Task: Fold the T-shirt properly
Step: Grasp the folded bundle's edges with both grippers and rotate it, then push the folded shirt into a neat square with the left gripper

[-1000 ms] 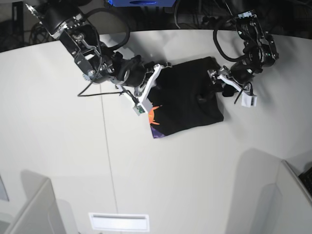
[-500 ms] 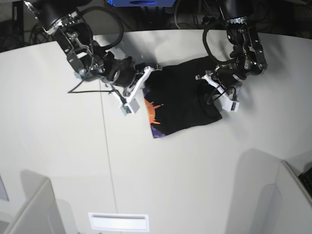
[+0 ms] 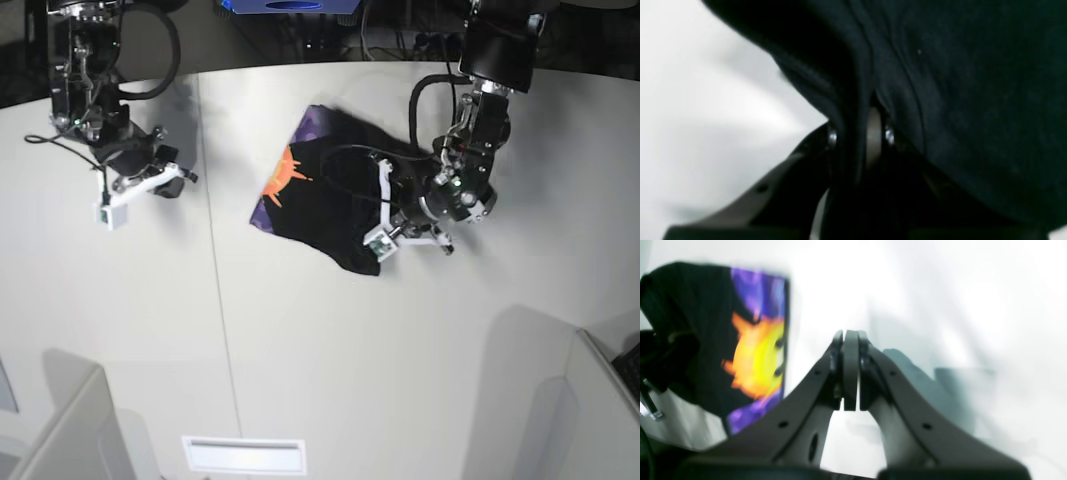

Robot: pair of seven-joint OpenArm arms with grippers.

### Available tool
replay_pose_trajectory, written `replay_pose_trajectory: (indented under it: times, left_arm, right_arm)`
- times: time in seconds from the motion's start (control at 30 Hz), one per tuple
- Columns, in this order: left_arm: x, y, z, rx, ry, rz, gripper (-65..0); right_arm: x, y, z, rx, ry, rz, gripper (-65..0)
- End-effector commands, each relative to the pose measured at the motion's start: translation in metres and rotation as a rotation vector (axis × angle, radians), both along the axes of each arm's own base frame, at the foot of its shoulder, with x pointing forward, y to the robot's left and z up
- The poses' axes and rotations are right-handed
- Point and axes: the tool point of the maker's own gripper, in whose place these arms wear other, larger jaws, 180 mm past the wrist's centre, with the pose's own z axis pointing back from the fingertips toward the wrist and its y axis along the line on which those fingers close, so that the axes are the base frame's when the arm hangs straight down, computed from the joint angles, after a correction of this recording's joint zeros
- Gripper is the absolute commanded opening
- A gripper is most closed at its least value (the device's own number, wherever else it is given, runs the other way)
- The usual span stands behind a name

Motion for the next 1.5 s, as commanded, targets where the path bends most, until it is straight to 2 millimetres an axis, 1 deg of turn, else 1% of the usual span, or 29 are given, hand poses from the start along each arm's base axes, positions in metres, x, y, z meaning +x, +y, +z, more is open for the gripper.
replay_pose_trajectory:
  times: [0.0, 0.1, 0.2, 0.23, 0.3, 0.4, 0.47, 0.53, 0.6, 0.73, 0.83, 0.93, 1.07, 1.2, 1.33, 1.47]
  left_arm:
    - [0.002, 0.013, -0.003, 0.122, -0.001, -0.037, -65.0]
    - [0.013, -0.003, 0.005, 0.191, -0.048, -0.169, -65.0]
    - [0.022, -0.022, 0.014, 0.216, -0.091, -0.272, -65.0]
    - [0.022, -0.034, 0.016, 0.197, -0.115, -0.316, -65.0]
    - [0.019, -0.054, 0.018, 0.163, -0.162, -0.410, -65.0]
    - [0.007, -0.077, 0.017, 0.137, -0.195, -0.545, -65.0]
    - [0.002, -0.091, 0.017, 0.131, -0.211, -0.619, -65.0]
    - [-0.001, -0.099, 0.015, 0.128, -0.219, -0.671, -65.0]
    - [0.001, -0.104, 0.016, 0.132, -0.231, -0.714, -65.0]
    - [0.004, -0.116, 0.017, 0.123, -0.259, -0.803, -65.0]
    - [0.004, -0.121, 0.016, 0.133, -0.270, -0.870, -65.0]
    - [0.007, -0.121, 0.014, 0.149, -0.275, -0.919, -65.0]
    - [0.012, -0.120, 0.011, 0.148, -0.275, -0.930, -65.0]
    - [0.009, -0.122, 0.012, 0.136, -0.275, -0.932, -65.0]
    - [0.010, -0.121, 0.011, 0.137, -0.272, -0.926, -65.0]
    - [0.013, -0.123, 0.015, 0.134, -0.285, -0.928, -65.0]
  right_arm:
    - [0.002, -0.007, 0.008, -0.010, -0.030, -0.014, -65.0]
    - [-0.005, -0.028, 0.006, -0.028, -0.019, -0.070, -65.0]
    - [-0.011, -0.043, 0.005, -0.043, -0.011, -0.111, -65.0]
    - [-0.013, -0.047, 0.005, -0.047, -0.008, -0.125, -65.0]
    - [-0.018, -0.052, 0.003, -0.043, 0.000, -0.151, -65.0]
    - [-0.028, -0.062, 0.000, -0.027, 0.013, -0.226, -65.0]
    - [-0.033, -0.067, -0.002, -0.012, 0.018, -0.269, -65.0]
    - [-0.041, -0.068, -0.006, -0.005, 0.032, -0.294, -65.0]
    - [-0.047, -0.066, -0.010, 0.007, 0.044, -0.314, -65.0]
    - [-0.052, -0.063, -0.013, 0.018, 0.056, -0.324, -65.0]
    - [-0.055, -0.059, -0.016, 0.034, 0.064, -0.336, -65.0]
    - [-0.060, -0.056, -0.019, 0.043, 0.076, -0.343, -65.0]
    - [-0.061, -0.055, -0.020, 0.046, 0.080, -0.345, -65.0]
    - [-0.064, -0.053, -0.022, 0.052, 0.086, -0.349, -65.0]
    - [-0.062, -0.052, -0.021, 0.055, 0.083, -0.350, -65.0]
    - [-0.061, -0.050, -0.021, 0.058, 0.080, -0.346, -65.0]
